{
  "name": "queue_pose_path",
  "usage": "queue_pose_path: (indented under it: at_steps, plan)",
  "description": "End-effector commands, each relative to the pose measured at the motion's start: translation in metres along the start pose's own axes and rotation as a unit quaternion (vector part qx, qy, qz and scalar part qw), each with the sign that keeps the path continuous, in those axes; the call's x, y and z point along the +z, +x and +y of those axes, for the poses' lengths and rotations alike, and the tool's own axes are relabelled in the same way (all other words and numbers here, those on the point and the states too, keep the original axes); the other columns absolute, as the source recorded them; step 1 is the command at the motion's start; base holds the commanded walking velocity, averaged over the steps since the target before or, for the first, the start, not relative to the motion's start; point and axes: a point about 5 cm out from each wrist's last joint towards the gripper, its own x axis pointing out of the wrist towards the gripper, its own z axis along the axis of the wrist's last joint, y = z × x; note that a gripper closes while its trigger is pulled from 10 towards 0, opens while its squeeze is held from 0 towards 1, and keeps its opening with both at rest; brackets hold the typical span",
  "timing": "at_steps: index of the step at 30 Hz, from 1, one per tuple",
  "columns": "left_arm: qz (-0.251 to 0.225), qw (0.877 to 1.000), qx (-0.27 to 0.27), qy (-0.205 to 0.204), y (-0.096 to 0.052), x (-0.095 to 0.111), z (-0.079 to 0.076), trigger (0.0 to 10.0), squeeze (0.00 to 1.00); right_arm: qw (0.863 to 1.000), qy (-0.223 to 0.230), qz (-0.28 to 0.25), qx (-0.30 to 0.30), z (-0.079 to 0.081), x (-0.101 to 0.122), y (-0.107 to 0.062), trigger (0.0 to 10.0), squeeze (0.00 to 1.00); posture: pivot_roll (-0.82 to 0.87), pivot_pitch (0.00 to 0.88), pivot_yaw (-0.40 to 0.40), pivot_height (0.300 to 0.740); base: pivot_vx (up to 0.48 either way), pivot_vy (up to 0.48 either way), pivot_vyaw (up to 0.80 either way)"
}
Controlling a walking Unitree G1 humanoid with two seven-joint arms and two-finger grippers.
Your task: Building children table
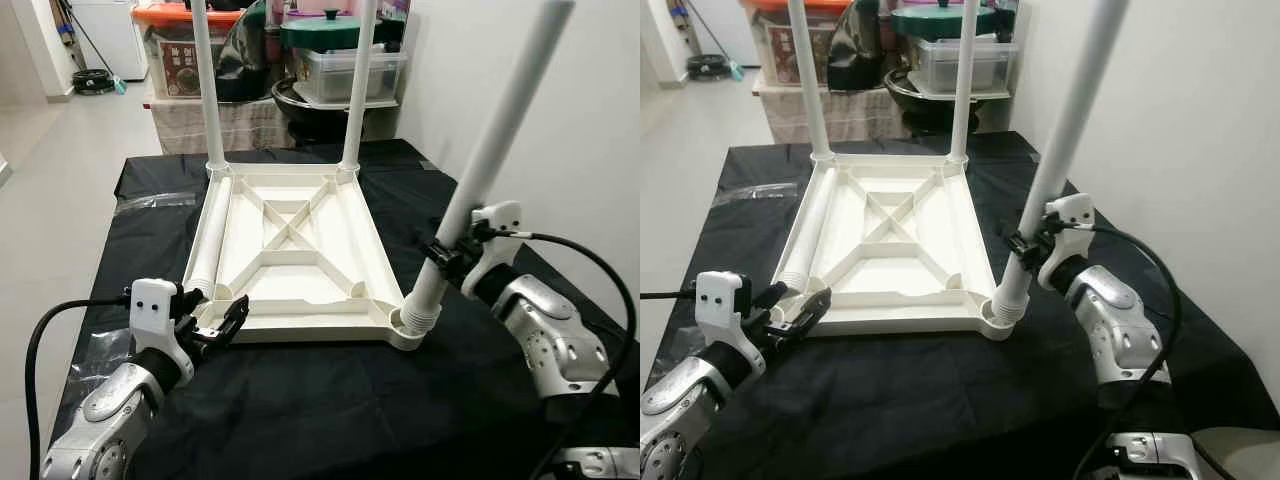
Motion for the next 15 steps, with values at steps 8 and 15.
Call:
queue_pose_path:
  at_steps: [8, 15]
  plan:
    - [0.003, 1.000, 0.000, 0.006, 0.001, -0.002, 0.000, 10.0, 0.00, 0.994, -0.051, 0.072, 0.062, 0.031, -0.028, 0.004, 0.0, 0.00, 0.10, 0.000, -0.056, 0.740, 0.000, 0.000, 0.00]
    - [0.004, 1.000, 0.004, 0.004, 0.000, -0.003, 0.001, 10.0, 0.00, 0.995, -0.020, 0.084, 0.041, 0.028, -0.037, 0.001, 0.0, 0.00, 0.09, 0.000, -0.057, 0.740, 0.000, 0.000, 0.00]
